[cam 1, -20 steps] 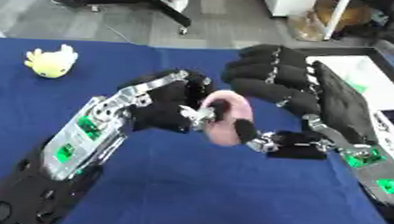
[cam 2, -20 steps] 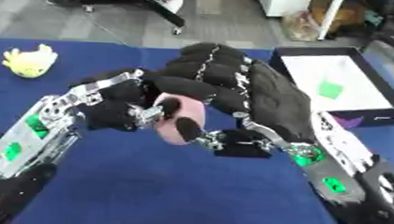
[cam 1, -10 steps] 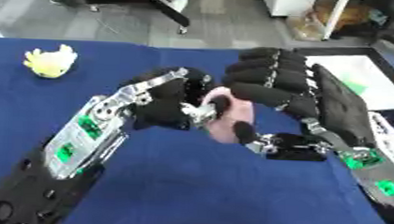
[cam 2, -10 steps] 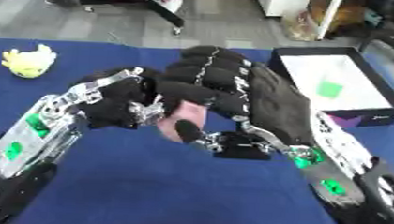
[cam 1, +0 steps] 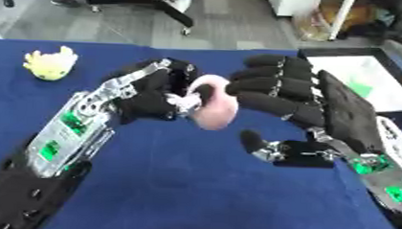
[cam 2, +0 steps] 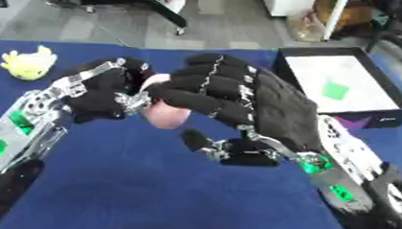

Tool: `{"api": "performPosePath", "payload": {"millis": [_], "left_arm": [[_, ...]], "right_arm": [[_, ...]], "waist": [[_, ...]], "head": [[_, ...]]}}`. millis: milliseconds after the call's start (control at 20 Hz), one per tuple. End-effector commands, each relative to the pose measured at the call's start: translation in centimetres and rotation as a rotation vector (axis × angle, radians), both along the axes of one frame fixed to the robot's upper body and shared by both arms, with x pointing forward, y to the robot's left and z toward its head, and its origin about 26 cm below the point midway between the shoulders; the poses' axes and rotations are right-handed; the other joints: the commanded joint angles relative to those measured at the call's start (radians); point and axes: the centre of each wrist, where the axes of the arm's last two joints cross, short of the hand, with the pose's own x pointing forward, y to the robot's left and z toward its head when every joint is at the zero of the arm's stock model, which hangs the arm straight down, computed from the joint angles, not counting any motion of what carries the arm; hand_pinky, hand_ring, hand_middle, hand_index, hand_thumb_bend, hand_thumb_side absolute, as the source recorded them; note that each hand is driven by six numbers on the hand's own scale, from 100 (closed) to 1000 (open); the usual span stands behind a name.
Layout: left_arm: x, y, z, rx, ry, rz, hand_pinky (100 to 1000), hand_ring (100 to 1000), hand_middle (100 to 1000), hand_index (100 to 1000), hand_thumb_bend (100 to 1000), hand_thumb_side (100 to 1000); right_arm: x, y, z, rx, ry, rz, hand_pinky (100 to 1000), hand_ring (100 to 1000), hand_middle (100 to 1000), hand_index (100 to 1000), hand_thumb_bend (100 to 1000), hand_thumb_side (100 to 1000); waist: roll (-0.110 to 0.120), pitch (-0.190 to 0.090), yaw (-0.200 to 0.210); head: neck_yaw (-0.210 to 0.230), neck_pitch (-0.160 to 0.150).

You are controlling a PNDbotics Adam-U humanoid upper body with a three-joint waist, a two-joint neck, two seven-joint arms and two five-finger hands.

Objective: Pick up the objects with one hand, pass them to the other hand, and then place them into the box on the other side of the table.

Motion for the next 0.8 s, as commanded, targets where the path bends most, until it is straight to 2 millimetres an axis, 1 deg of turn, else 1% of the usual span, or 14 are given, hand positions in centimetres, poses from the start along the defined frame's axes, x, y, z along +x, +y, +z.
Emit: {"api": "performPosePath", "payload": {"millis": [50, 400, 800], "left_arm": [[-0.2, 0.4, 1.2, -0.001, -0.036, -0.005, 440, 403, 322, 511, 100, 158], [-0.4, 0.2, 1.1, 0.027, -0.017, -0.038, 443, 405, 324, 514, 100, 158], [-0.7, -0.6, 1.2, 0.033, -0.002, -0.09, 446, 407, 326, 516, 100, 161]], "right_arm": [[-0.2, -0.5, 0.9, -0.033, -0.051, -0.019, 844, 802, 815, 981, 100, 100], [-0.1, -0.5, 1.2, -0.181, -0.125, -0.081, 851, 820, 830, 966, 102, 100], [0.0, -0.6, 1.5, -0.209, -0.149, -0.081, 846, 811, 830, 965, 112, 100]], "waist": [[0.002, -0.014, -0.002], [0.003, -0.014, -0.003], [0.003, -0.014, -0.005]], "head": [[0.0, 0.005], [0.001, 0.007], [0.002, 0.01]]}}
